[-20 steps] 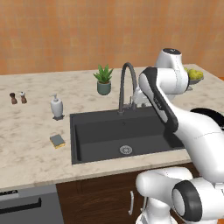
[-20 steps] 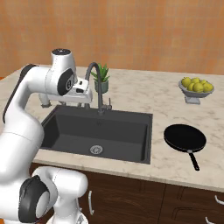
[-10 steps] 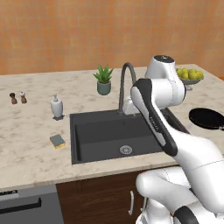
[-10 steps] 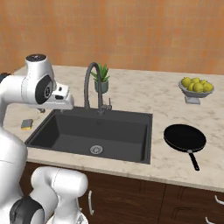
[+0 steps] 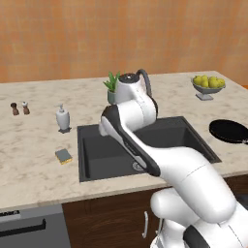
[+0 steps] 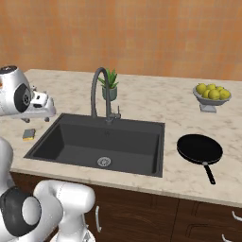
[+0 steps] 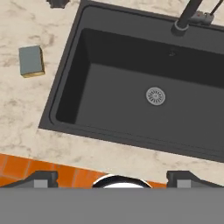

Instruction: Pick the pan and sponge and place them into the sink. Then turn on the water.

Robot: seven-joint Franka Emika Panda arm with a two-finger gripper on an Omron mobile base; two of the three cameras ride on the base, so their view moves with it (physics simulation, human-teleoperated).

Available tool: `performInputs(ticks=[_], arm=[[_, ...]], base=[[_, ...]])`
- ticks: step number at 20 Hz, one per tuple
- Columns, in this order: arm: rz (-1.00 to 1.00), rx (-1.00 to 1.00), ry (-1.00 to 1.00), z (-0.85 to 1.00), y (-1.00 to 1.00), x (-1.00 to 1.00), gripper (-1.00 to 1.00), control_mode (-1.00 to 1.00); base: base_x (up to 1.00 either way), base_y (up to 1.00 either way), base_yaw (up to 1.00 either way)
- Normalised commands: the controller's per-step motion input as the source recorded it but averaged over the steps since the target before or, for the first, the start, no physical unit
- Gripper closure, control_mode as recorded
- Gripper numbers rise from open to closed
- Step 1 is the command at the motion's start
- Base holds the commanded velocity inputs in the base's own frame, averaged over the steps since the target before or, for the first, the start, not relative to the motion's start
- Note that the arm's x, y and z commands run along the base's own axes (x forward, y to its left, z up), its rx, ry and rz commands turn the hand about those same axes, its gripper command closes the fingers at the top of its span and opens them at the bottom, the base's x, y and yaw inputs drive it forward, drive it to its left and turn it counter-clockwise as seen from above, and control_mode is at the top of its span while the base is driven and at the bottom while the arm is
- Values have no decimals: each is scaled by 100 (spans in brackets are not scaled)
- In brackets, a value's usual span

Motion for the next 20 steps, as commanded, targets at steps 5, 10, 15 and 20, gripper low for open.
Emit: performInputs(ticks=[5,10,15,20], arm=[[0,-1,10,-33,100,55,-100,-100],[2,-11,33,-24,95,56,-100,-100],[8,-15,29,-30,74,46,-100,-100],[9,-10,15,-36,63,57,-100,-100]], base=[[0,0,0],[0,0,0],[0,0,0],[0,0,0]])
